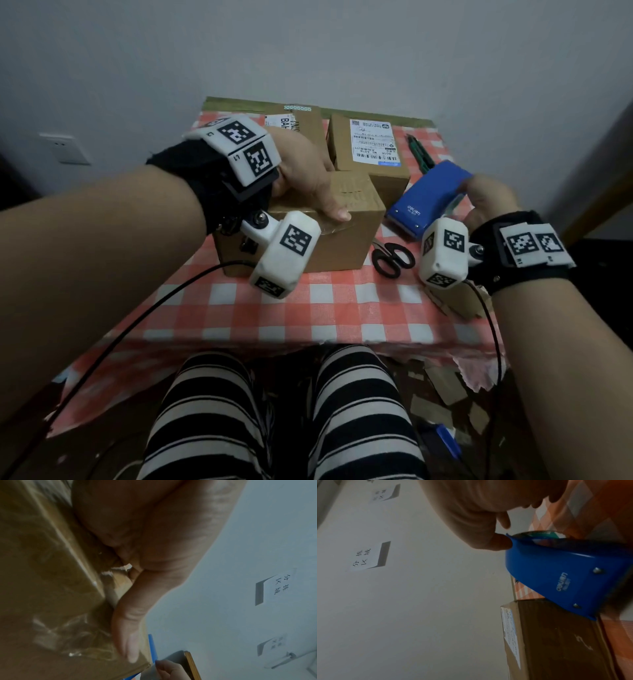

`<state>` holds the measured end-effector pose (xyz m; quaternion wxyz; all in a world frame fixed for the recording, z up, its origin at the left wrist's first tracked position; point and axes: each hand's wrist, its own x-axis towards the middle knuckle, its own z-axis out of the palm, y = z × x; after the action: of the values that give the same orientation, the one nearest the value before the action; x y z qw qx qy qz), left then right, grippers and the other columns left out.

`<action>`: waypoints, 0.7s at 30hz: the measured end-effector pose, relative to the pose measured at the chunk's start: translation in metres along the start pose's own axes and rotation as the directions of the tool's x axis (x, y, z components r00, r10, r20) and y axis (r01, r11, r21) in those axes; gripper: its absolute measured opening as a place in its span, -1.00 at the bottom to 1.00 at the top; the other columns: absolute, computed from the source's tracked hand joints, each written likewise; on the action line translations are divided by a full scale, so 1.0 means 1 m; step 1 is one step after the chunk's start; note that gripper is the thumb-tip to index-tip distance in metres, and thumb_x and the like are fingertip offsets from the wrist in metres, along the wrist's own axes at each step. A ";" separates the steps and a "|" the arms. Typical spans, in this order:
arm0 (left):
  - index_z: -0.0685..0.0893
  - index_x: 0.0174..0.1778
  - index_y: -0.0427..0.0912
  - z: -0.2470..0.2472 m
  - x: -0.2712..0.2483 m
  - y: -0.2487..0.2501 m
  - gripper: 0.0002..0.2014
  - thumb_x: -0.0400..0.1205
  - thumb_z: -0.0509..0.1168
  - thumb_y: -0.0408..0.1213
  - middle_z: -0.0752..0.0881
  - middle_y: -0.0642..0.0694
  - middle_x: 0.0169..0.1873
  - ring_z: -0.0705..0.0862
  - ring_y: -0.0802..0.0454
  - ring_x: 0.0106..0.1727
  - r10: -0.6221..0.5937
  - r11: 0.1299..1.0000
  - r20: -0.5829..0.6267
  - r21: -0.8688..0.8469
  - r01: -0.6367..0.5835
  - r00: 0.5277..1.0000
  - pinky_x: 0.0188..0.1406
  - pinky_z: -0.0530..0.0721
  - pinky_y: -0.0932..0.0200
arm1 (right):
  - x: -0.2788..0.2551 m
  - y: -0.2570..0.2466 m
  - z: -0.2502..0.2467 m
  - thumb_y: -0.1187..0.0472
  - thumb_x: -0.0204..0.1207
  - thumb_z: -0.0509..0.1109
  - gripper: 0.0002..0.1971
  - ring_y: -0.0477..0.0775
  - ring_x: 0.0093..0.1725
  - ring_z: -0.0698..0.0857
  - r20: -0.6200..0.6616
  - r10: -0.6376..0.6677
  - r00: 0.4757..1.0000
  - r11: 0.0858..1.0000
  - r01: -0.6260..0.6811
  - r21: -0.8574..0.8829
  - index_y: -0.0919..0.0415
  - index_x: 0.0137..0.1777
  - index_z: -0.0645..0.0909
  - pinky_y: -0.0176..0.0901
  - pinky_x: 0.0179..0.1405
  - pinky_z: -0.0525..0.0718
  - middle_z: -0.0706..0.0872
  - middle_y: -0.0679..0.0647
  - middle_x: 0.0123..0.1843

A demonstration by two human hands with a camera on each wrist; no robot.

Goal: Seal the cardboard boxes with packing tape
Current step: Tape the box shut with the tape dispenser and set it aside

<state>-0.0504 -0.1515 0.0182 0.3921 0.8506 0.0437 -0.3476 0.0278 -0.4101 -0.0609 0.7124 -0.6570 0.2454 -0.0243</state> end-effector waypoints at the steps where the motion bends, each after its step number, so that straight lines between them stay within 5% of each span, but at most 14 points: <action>1: 0.59 0.22 -0.25 0.002 -0.001 0.002 -0.21 -0.01 0.58 -0.35 0.73 -0.32 0.13 0.70 -0.33 0.19 0.021 1.000 -0.023 -0.003 -0.021 1.000 0.27 0.61 -0.33 | -0.027 -0.009 0.010 0.40 0.53 0.28 -0.69 0.19 0.15 0.62 -0.036 0.038 0.999 0.998 -0.040 -0.055 0.30 0.28 0.52 0.21 0.26 0.62 0.54 0.19 0.00; 4: 0.57 0.21 -0.23 0.005 -0.004 0.002 -0.25 0.03 0.55 -0.40 0.72 -0.32 0.12 0.69 -0.33 0.19 0.013 1.000 -0.021 -0.006 -0.013 1.000 0.27 0.61 -0.35 | -0.043 -0.015 0.015 0.37 0.59 0.28 -0.54 0.28 0.28 0.59 -0.055 0.021 0.998 0.999 -0.024 -0.049 0.32 0.50 0.42 0.22 0.28 0.57 0.55 0.25 0.24; 7: 0.54 0.29 -0.21 0.003 -0.004 0.002 -0.14 -0.01 0.58 -0.37 0.69 -0.32 0.17 0.66 -0.36 0.21 0.004 0.999 -0.035 0.035 -0.003 0.999 0.26 0.60 -0.36 | -0.037 -0.020 0.016 0.04 0.22 0.47 -0.26 0.21 0.26 0.64 -0.114 -0.087 0.990 0.990 0.073 -0.122 0.20 0.46 0.47 0.06 0.35 0.59 0.61 0.17 0.31; 9: 0.52 0.32 -0.16 0.003 -0.003 0.003 -0.03 -0.11 0.62 -0.30 0.67 -0.31 0.21 0.63 -0.36 0.25 -0.008 0.997 -0.039 0.072 0.011 0.999 0.28 0.57 -0.34 | -0.048 -0.030 0.019 0.13 0.28 0.46 -0.49 0.08 0.02 0.68 -0.111 -0.213 0.971 0.967 0.194 -0.165 0.10 0.29 0.61 -0.20 -0.07 0.65 0.67 0.10 0.13; 10: 0.51 0.32 -0.14 0.002 -0.003 0.003 0.02 -0.17 0.64 -0.26 0.66 -0.30 0.22 0.62 -0.36 0.27 -0.007 0.996 -0.041 0.092 0.010 0.999 0.30 0.56 -0.33 | -0.053 -0.036 0.024 0.27 0.40 0.42 -0.70 0.00 -0.20 0.63 -0.036 -0.230 0.973 0.966 0.223 -0.132 0.10 0.15 0.65 -0.29 -0.31 0.57 0.67 0.05 -0.06; 12: 0.51 0.32 -0.11 0.001 -0.002 0.003 0.11 -0.28 0.64 -0.18 0.65 -0.28 0.24 0.60 -0.34 0.29 0.003 0.992 -0.046 0.123 0.003 0.999 0.32 0.54 -0.32 | -0.064 -0.040 0.035 0.47 0.50 0.36 -0.78 -0.11 -0.45 0.51 0.220 -0.217 0.951 0.955 0.254 -0.155 0.14 -0.05 0.67 -0.36 -0.50 0.45 0.64 0.02 -0.29; 15: 0.51 0.32 -0.07 -0.001 -0.003 0.001 0.13 -0.30 0.62 -0.11 0.64 -0.27 0.25 0.59 -0.32 0.30 0.015 0.991 -0.054 0.136 -0.007 0.998 0.34 0.53 -0.33 | -0.092 -0.041 0.047 0.51 0.48 0.46 -0.83 -0.16 -0.55 0.63 0.581 -0.090 0.809 0.908 0.306 -0.285 0.22 -0.13 0.70 -0.37 -0.49 0.60 0.72 0.01 -0.41; 17: 0.52 0.31 -0.05 0.000 -0.004 0.000 0.11 -0.29 0.64 -0.09 0.64 -0.27 0.26 0.60 -0.33 0.29 0.018 0.994 -0.048 0.111 -0.012 0.999 0.34 0.53 -0.33 | -0.103 -0.038 0.049 0.45 0.37 0.55 -0.83 -0.08 -0.37 0.78 0.691 0.021 0.723 0.869 0.328 -0.369 0.30 -0.07 0.72 -0.32 -0.34 0.75 0.79 0.08 -0.32; 21: 0.50 0.32 -0.07 0.004 -0.009 -0.002 -0.01 -0.13 0.62 -0.11 0.65 -0.26 0.26 0.61 -0.28 0.29 0.037 0.994 -0.050 0.101 -0.032 0.998 0.36 0.55 -0.29 | -0.105 -0.030 0.055 0.11 -0.20 0.73 -0.38 -0.02 -0.21 0.69 0.702 0.053 0.710 0.788 0.402 -0.466 0.24 -0.05 0.76 -0.18 0.02 0.77 0.68 0.05 -0.26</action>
<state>-0.0597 -0.1513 0.0206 0.3539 0.8784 0.0216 -0.3204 -0.0354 -0.3260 0.0020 0.5048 -0.8267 -0.1063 0.2247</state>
